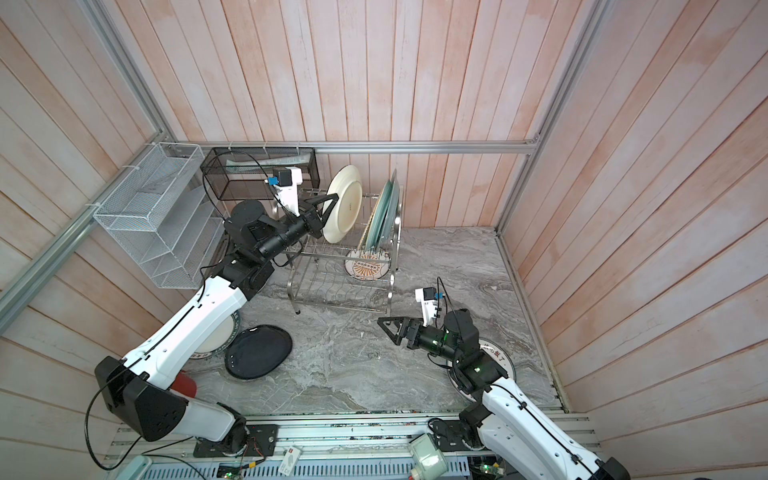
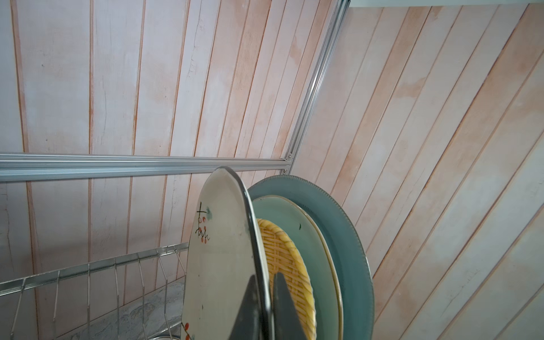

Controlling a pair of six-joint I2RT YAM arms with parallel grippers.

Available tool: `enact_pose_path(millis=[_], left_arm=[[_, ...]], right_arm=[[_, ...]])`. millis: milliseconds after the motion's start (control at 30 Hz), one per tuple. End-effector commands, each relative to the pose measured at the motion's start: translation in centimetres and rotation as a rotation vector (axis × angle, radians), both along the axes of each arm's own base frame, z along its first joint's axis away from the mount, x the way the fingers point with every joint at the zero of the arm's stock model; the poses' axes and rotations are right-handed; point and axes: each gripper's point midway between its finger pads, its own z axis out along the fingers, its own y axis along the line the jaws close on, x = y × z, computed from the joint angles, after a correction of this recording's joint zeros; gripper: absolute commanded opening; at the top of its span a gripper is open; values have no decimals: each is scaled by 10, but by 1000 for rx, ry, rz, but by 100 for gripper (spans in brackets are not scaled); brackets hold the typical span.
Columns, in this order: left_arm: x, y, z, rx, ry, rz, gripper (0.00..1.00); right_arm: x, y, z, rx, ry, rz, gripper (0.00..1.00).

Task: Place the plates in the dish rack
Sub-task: 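Lower the berry plate into the upper rack slots in front of the blue-green plates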

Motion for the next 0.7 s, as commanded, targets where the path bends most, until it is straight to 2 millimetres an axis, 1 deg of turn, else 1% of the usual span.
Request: enact_pose_path(millis=[0,133,267,367,667], left_arm=[[-22,17,73,-135,-204,19,0],[-23,17,76,-183,-188,1,0],[-18,17,75,-205,-158,22,0],[-12,13,66,-202,-121,31,0],[-8,2,50,-188,-85,33,0]], right_arm=[[2,3,5,20,-6,11,98],[5,6,4,27,4,7,98],[4,11,0,30,15,19,98],[3,14,-1,25,18,24,98],[2,10,-6,19,25,6,98]])
